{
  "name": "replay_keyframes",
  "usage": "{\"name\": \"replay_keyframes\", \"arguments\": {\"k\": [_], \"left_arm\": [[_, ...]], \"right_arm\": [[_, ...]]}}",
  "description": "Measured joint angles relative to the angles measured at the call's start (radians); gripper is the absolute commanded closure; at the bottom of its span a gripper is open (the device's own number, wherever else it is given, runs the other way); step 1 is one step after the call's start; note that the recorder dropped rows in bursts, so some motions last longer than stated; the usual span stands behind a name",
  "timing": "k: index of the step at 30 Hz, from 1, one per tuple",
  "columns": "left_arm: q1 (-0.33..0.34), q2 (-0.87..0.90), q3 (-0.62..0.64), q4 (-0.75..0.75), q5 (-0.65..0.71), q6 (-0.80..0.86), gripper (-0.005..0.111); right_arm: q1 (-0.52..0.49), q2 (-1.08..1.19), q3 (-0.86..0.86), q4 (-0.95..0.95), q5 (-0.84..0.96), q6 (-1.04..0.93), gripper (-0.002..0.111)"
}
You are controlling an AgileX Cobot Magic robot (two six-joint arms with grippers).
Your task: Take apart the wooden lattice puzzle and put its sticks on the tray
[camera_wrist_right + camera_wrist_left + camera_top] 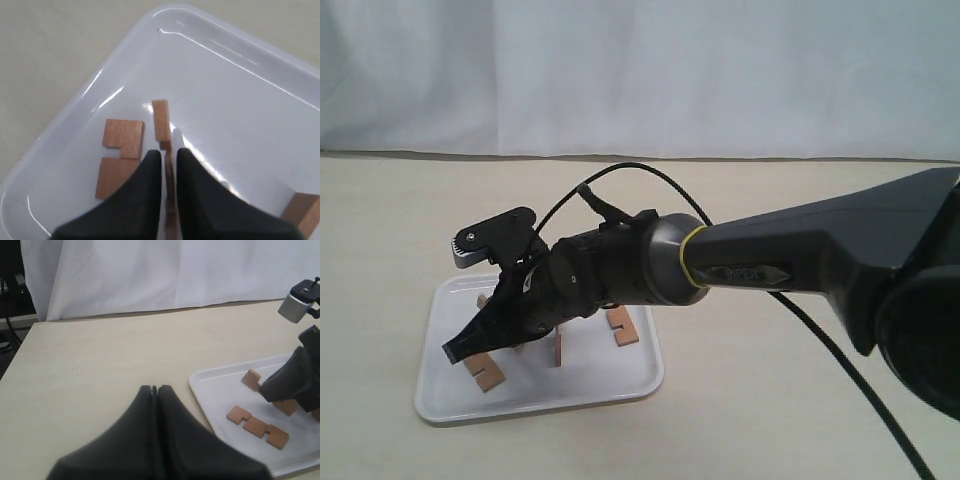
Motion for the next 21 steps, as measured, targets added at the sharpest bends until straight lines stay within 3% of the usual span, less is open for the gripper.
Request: {"name": "replay_keyframes", "arguments": {"k": [6, 11, 14, 17, 21], "left_arm": [[0.000, 0.000, 0.000, 0.000, 0.000, 0.000, 0.107], [0.000, 0.000, 0.000, 0.000, 0.000, 0.000, 0.107], [0.000, 0.000, 0.000, 0.000, 0.000, 0.000, 0.107], [0.000, 0.000, 0.000, 0.000, 0.000, 0.000, 0.107], [0.000, 0.000, 0.000, 0.000, 0.000, 0.000, 0.107]], "right_arm": [[0.000, 0.005, 0.000, -0.003, 0.008, 0.009, 0.064], [0.000, -0.029, 0.000, -0.008, 0.057, -0.027, 0.063], [0.000, -0.090, 0.000, -0.058, 0.128, -0.090, 0.072], [-0.002, -0.150, -0.002, -0.216, 0.222, -0.086, 0.101], [-0.054, -0.197, -0.004, -0.367, 0.362, -0.028, 0.104]]}}
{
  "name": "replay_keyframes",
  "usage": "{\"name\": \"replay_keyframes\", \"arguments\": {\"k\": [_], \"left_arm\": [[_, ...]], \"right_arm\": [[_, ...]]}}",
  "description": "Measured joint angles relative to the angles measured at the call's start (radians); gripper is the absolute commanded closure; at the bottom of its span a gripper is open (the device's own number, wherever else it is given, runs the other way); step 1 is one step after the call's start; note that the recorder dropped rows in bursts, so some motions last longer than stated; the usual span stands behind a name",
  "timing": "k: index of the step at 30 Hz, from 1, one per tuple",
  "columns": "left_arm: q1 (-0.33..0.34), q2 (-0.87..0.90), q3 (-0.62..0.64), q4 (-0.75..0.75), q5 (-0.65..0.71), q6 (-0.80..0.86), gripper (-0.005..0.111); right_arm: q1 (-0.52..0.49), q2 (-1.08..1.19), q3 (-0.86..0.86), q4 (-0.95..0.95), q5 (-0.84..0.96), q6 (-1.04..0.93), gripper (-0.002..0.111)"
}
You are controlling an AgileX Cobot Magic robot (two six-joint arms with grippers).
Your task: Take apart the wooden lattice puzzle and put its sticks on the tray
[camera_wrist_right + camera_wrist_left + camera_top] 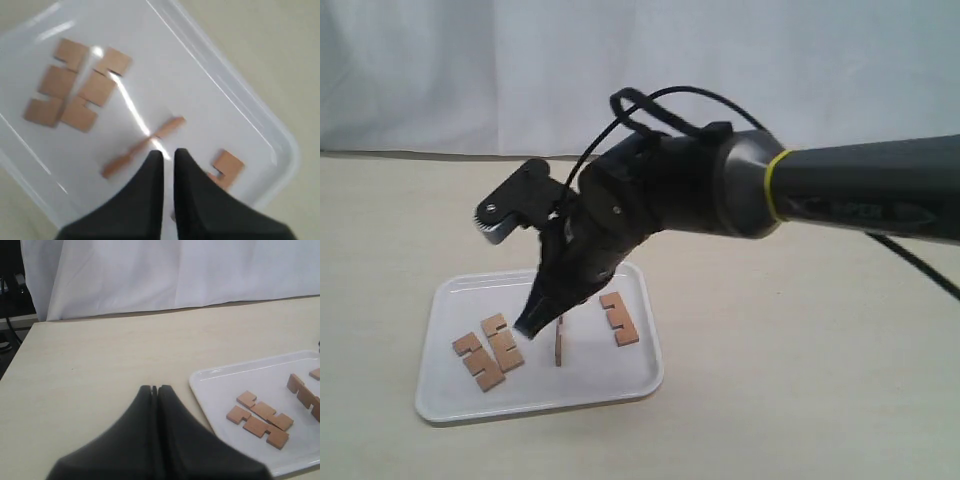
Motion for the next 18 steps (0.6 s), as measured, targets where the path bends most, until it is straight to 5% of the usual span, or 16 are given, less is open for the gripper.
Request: {"name": "replay_keyframes", "arguments": {"k": [8, 18], "left_arm": [[0.000, 0.000, 0.000, 0.000, 0.000, 0.000, 0.107], [0.000, 0.000, 0.000, 0.000, 0.000, 0.000, 0.107]], "right_arm": [[-0.262, -0.081, 0.069, 0.047, 0.180, 0.060, 0.104], [-0.586, -0.355, 0.428, 0.086, 0.082, 0.084, 0.104]]}}
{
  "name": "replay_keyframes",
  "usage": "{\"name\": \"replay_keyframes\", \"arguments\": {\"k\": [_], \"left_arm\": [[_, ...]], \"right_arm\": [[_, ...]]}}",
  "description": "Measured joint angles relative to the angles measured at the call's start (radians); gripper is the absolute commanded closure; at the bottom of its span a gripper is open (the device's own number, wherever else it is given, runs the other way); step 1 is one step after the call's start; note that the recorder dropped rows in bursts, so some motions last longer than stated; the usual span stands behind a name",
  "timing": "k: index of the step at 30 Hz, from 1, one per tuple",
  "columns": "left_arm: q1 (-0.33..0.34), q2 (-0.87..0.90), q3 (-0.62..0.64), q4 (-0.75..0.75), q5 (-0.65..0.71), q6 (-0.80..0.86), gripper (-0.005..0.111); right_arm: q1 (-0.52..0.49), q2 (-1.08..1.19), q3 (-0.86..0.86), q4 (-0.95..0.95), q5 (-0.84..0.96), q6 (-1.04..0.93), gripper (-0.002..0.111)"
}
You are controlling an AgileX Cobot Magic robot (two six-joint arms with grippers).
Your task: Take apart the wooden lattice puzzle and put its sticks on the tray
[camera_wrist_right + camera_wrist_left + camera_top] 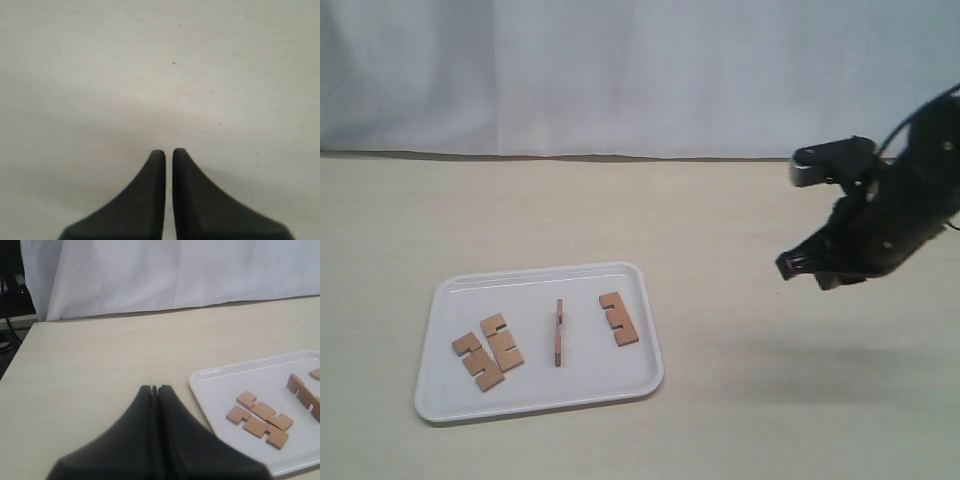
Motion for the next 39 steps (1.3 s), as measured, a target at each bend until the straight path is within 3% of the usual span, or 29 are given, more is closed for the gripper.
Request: {"name": "replay_keyframes", "arguments": {"k": [5, 12, 17, 27, 33, 39], "left_arm": [[0.000, 0.000, 0.000, 0.000, 0.000, 0.000, 0.107], [0.000, 0.000, 0.000, 0.000, 0.000, 0.000, 0.107], [0.000, 0.000, 0.000, 0.000, 0.000, 0.000, 0.107], [0.000, 0.000, 0.000, 0.000, 0.000, 0.000, 0.107], [0.000, 0.000, 0.000, 0.000, 0.000, 0.000, 0.107], [0.000, 0.000, 0.000, 0.000, 0.000, 0.000, 0.107]], "right_arm": [[-0.112, -0.122, 0.166, 0.000, -0.130, 0.047, 0.104], [-0.125, -0.336, 0.236, 0.004, -0.201, 0.066, 0.104], [-0.126, -0.519, 0.387, 0.012, -0.310, 0.080, 0.104], [-0.126, -1.350, 0.756, 0.046, -0.531, 0.092, 0.104], [-0.126, -1.617, 0.779, 0.063, -0.539, 0.092, 0.104], [-0.126, -1.652, 0.779, 0.105, -0.498, 0.100, 0.104]]}}
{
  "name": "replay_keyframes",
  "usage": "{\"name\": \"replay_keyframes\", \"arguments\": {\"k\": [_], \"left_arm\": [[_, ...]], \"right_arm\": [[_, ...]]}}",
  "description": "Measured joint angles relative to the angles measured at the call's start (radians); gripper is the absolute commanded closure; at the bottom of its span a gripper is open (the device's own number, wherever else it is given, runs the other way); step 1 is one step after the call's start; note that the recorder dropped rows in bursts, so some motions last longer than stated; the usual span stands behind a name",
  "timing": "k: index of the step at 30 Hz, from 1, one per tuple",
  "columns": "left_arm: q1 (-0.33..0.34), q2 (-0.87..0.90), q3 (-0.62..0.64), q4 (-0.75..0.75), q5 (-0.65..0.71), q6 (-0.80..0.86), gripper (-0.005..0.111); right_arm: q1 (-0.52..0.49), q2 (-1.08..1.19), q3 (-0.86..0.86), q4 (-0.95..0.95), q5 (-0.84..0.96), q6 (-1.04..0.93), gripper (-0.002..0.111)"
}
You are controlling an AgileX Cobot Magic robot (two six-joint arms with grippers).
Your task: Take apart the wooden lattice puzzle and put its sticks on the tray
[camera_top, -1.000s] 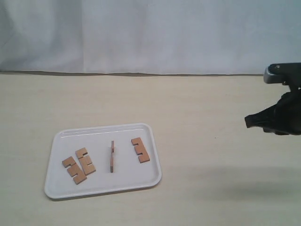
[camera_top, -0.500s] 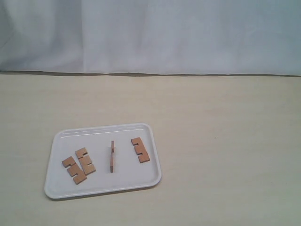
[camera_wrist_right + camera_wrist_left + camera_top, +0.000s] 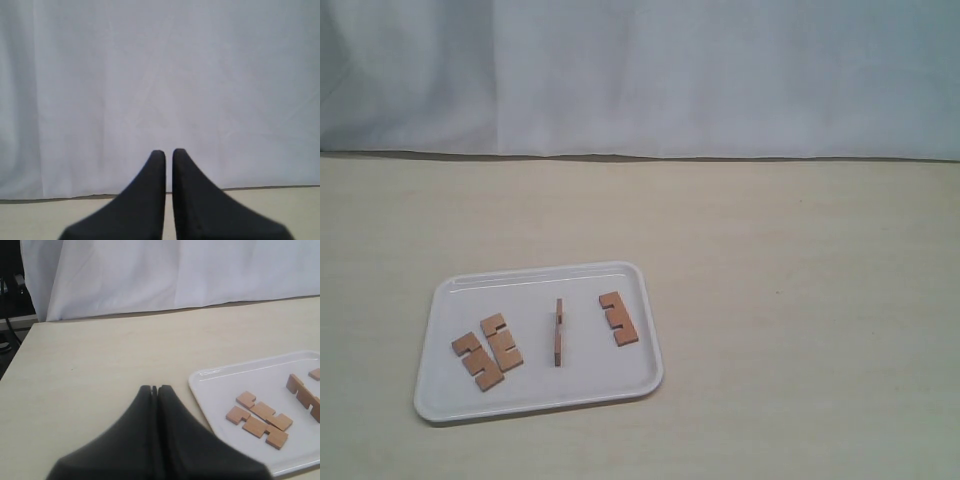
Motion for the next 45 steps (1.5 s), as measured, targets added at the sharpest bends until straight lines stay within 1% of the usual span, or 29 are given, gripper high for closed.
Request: {"name": "replay_keyframes", "arguments": {"k": [6, 12, 14, 19, 21, 38, 45], "left_arm": [[0.000, 0.000, 0.000, 0.000, 0.000, 0.000, 0.107], [0.000, 0.000, 0.000, 0.000, 0.000, 0.000, 0.107], [0.000, 0.000, 0.000, 0.000, 0.000, 0.000, 0.107], [0.000, 0.000, 0.000, 0.000, 0.000, 0.000, 0.107], [0.000, 0.000, 0.000, 0.000, 0.000, 0.000, 0.107], [0.000, 0.000, 0.000, 0.000, 0.000, 0.000, 0.107], [0.000, 0.000, 0.000, 0.000, 0.000, 0.000, 0.107]], "right_arm": [[0.000, 0.000, 0.000, -0.022, 0.013, 0.007, 0.104], [0.000, 0.000, 0.023, 0.022, -0.012, 0.013, 0.104], [0.000, 0.000, 0.058, 0.022, -0.037, 0.013, 0.104], [0.000, 0.000, 0.213, 0.028, -0.130, 0.016, 0.104], [0.000, 0.000, 0.258, 0.033, -0.137, 0.019, 0.104], [0.000, 0.000, 0.266, 0.049, -0.094, 0.017, 0.104], [0.000, 0.000, 0.266, 0.043, -0.024, 0.017, 0.104]]}}
